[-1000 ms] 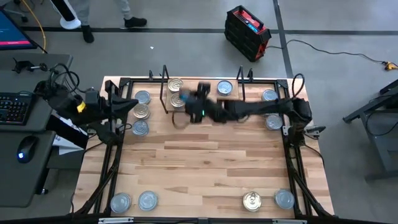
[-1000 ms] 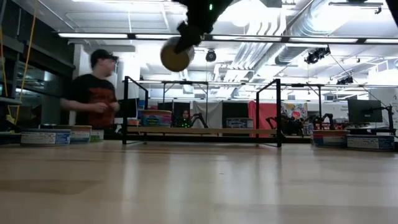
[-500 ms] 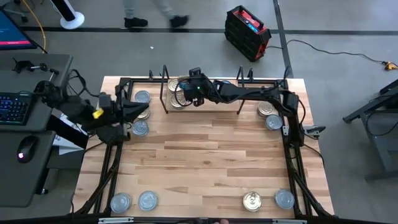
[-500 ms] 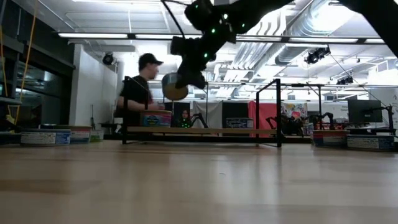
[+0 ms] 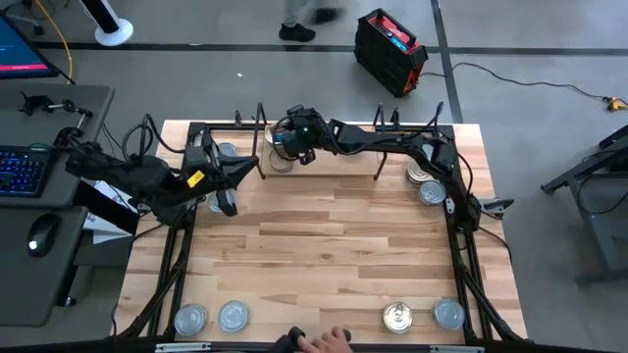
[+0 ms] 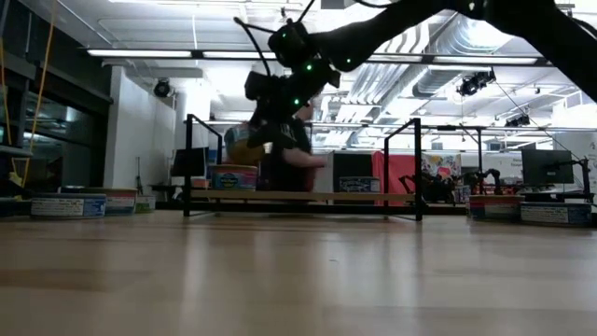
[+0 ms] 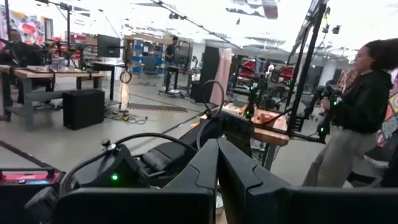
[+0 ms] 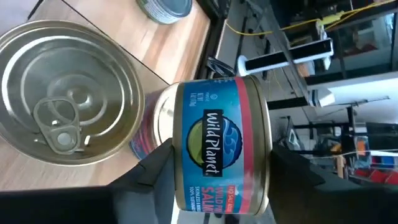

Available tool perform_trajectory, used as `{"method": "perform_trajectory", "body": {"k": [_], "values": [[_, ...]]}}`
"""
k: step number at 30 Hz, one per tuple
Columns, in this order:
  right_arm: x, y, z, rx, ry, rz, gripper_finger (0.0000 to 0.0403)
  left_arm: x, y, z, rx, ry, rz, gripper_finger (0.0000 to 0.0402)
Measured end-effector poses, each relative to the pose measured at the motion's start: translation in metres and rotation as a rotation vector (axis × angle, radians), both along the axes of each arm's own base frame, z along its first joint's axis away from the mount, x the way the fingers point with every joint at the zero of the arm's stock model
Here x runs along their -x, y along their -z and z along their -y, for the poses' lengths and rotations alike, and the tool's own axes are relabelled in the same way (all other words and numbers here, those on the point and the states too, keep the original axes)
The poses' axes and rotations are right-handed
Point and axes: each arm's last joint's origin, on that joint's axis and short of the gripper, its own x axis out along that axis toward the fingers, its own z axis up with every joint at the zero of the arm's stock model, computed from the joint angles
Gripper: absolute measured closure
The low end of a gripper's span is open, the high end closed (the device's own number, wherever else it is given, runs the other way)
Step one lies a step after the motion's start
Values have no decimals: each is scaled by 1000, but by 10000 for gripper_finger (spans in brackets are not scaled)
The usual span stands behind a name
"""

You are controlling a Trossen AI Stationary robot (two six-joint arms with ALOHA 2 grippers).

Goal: Stack canned seafood by type on shelf
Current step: Stack the blue pink tuna can on top of the other blue pink tuna can on the shelf

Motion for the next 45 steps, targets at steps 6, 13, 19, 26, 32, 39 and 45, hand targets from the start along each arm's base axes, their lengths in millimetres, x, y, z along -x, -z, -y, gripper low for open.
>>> {"method": "perform_trajectory", "body": {"k": [6,13,19,26,32,39,45], "values": [[-5,17,4,34,-30,-45,161,1,-1,0,7,1,7,401],[-8,12,6,16,21,47,150,1,-1,-1,1,0,4,401],[-9,8,7,-12,81,121,148,1,-1,0,0,1,2,401],[-8,12,5,-99,59,105,148,1,-1,0,0,1,2,401],[-8,12,4,-100,60,106,147,1,-1,0,-1,1,2,401],[-5,2,3,-149,92,156,148,1,-1,0,-18,-1,-6,401],[0,-28,16,-460,89,198,148,1,-1,0,-24,-2,-8,401]]}}
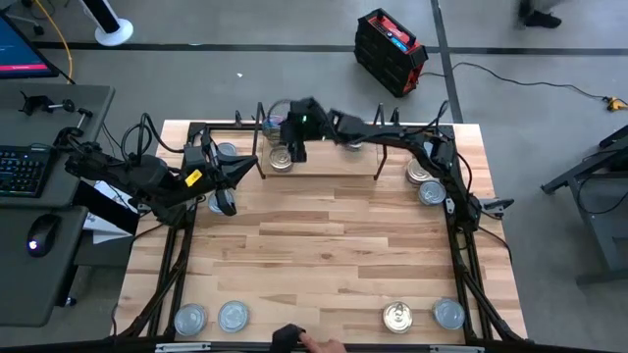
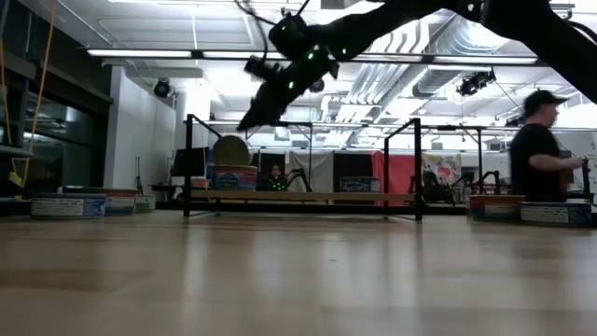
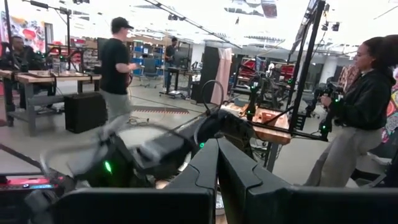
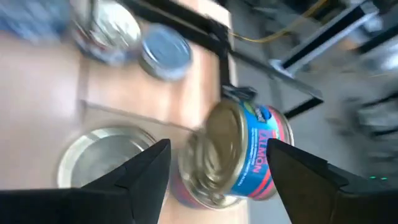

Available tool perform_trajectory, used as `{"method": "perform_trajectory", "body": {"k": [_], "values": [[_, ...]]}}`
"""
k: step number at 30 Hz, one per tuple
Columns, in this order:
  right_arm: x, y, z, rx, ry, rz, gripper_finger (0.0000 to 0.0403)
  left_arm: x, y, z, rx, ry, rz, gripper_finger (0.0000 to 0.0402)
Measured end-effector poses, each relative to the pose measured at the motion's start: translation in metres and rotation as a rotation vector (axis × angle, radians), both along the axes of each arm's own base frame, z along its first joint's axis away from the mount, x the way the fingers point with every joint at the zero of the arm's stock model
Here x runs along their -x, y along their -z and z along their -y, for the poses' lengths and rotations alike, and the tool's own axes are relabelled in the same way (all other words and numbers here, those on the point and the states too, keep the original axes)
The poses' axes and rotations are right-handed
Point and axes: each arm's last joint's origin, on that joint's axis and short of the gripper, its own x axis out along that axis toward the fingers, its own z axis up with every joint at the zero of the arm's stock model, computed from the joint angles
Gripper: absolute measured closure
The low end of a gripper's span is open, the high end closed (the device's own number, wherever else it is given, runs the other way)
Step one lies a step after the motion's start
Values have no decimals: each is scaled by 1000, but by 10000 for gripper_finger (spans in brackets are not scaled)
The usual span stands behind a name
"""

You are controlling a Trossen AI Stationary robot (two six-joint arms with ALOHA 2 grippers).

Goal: Stack canned seafood by type on shelf
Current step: Stack the blue pink tuna can on top of the other blue pink tuna can on the shelf

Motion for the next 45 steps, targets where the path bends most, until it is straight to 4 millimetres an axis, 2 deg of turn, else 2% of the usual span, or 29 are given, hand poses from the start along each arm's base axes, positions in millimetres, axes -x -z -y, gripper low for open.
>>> {"method": "perform_trajectory", "body": {"k": [6,9,11,14,17,21,24,29,31,33,37,38,41,45], "values": [[17,-46,33,-306,-25,147,149,0,0,-1,2,-30,-2,401],[27,-60,51,-442,29,233,149,2,1,-8,37,-211,-10,401],[33,-63,62,-520,88,260,149,2,2,-18,98,-326,12,401],[40,-60,74,-633,183,274,149,-4,8,-43,183,-364,31,401],[46,-56,78,-677,220,239,149,-5,22,-71,331,-316,0,401],[50,-50,79,-653,214,170,149,-10,48,-114,523,-293,-159,401],[50,-50,77,-660,127,151,149,-16,63,-141,611,-295,-234,401],[49,-51,78,-583,154,168,156,-20,80,-168,654,-332,-337,401],[46,-48,84,-524,210,189,178,-22,86,-175,680,-334,-368,401],[43,-40,90,-527,246,203,219,-24,91,-182,699,-314,-385,401],[37,-14,104,-610,307,218,356,-34,104,-192,734,-270,-444,401],[36,-7,108,-644,314,217,378,-36,107,-193,740,-263,-458,401],[34,10,119,-789,322,247,384,-41,115,-198,747,-265,-491,401],[37,13,132,-926,331,321,400,-46,120,-203,755,-281,-505,401]]}}
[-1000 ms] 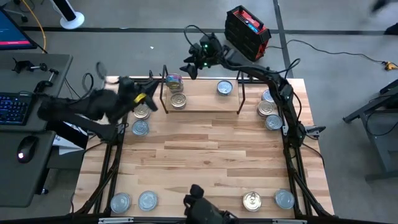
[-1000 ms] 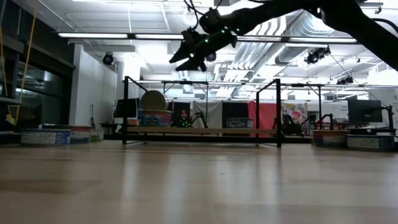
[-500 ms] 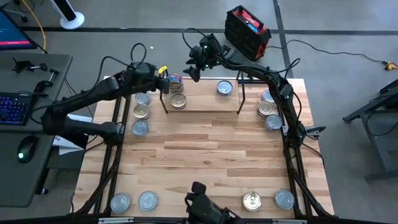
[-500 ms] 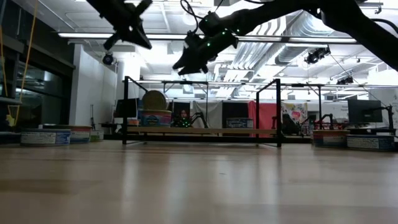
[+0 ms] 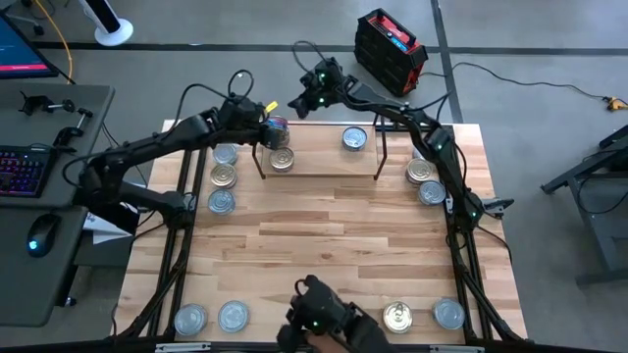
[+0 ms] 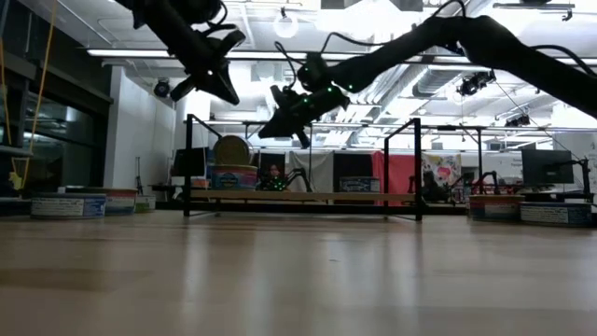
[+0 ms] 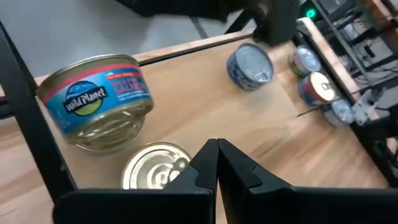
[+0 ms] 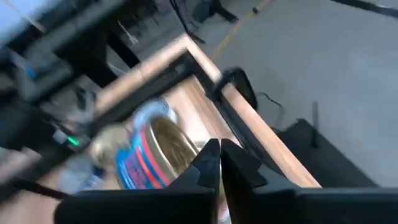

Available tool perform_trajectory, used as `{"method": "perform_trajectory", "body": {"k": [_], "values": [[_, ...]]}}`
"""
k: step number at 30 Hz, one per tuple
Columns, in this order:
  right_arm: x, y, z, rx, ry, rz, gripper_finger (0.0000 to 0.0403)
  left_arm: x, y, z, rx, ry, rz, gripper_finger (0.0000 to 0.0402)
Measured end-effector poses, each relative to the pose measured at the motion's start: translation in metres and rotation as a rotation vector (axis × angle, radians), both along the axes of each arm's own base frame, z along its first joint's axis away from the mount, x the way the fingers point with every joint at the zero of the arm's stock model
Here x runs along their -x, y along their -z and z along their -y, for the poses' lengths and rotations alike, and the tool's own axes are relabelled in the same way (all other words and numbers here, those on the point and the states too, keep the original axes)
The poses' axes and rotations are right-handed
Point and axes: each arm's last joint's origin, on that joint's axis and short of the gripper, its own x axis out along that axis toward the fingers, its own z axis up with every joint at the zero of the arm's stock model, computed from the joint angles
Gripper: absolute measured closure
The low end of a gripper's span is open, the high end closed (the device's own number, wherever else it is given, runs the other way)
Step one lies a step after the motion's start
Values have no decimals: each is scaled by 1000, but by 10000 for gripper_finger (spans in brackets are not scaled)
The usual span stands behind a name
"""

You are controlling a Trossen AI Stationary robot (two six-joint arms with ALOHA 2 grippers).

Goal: Stack canned seafood by type on shelf
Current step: Stack the blue pink tuna can on top of the other blue pink tuna can on the shelf

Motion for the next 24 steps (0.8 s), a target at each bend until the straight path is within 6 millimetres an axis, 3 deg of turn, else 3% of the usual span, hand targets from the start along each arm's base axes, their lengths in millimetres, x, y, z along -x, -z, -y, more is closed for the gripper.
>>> {"method": "perform_trajectory", "body": {"k": [8,14,24], "values": [[8,0,16,-210,60,87,402,-10,-35,-23,-124,66,-179,401],[4,10,14,-349,29,91,403,-30,-31,-41,-102,211,-402,401],[-7,12,1,-352,36,72,403,-32,-26,-41,-95,342,-472,401]]}}
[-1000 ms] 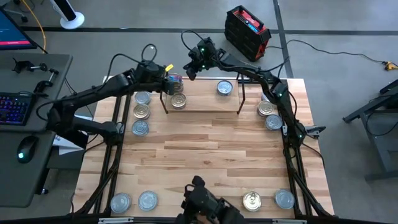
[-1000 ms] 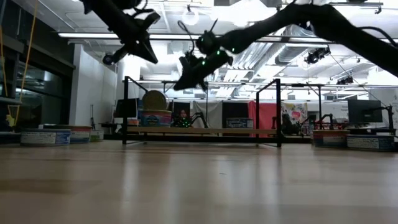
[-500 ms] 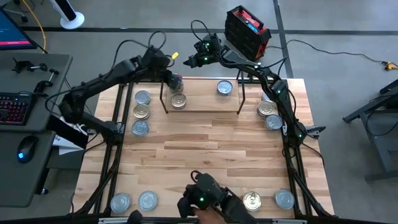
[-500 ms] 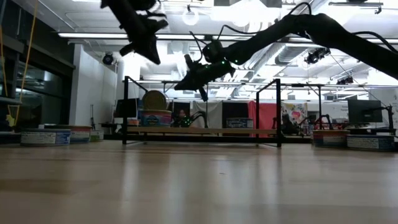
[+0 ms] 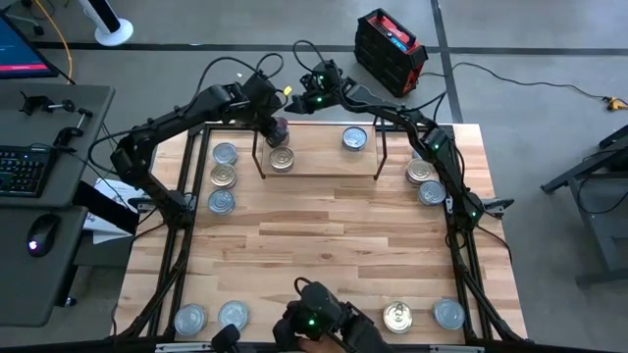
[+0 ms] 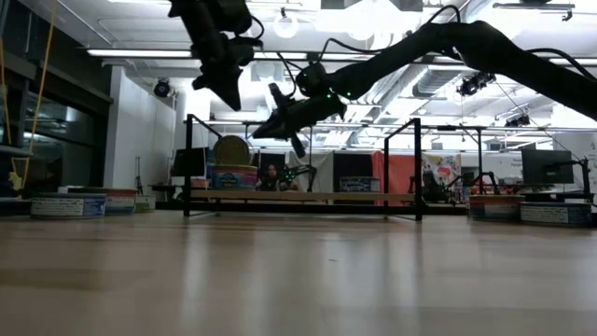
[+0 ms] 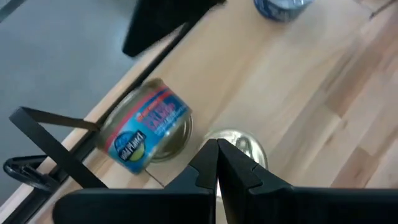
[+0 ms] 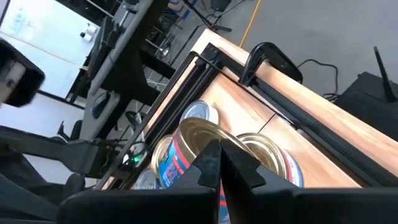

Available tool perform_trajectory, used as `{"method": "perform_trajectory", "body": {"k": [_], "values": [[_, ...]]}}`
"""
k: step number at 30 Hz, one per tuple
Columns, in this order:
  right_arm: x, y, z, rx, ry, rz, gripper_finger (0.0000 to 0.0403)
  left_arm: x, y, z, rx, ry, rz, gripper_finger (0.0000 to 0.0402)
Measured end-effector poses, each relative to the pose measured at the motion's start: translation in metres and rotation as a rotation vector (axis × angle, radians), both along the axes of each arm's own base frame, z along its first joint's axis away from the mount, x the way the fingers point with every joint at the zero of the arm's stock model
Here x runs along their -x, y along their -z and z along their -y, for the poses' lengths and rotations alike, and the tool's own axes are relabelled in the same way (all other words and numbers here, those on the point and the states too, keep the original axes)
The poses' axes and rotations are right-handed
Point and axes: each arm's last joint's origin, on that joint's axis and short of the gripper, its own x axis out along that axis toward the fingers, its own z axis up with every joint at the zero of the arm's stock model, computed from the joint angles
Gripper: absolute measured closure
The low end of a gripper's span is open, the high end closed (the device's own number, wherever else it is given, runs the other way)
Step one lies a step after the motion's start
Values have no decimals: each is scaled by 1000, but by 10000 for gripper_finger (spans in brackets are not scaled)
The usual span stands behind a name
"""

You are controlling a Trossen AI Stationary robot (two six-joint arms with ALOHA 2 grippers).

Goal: Stack canned seafood by type on shelf
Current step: Stack the blue pink tuna can on top of the other blue pink tuna can on the shelf

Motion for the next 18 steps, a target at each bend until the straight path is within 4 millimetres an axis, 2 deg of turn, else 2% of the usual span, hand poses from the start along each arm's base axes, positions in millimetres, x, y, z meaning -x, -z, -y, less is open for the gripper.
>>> {"method": "perform_trajectory", "body": {"k": [9,13,18], "values": [[-3,0,-5,-55,12,-5,403,0,16,2,13,9,-43,401],[-6,0,-8,-52,8,-6,403,-2,17,1,-62,-14,-65,401],[-3,0,-5,-66,24,-6,403,-6,18,10,-210,206,-222,401]]}}
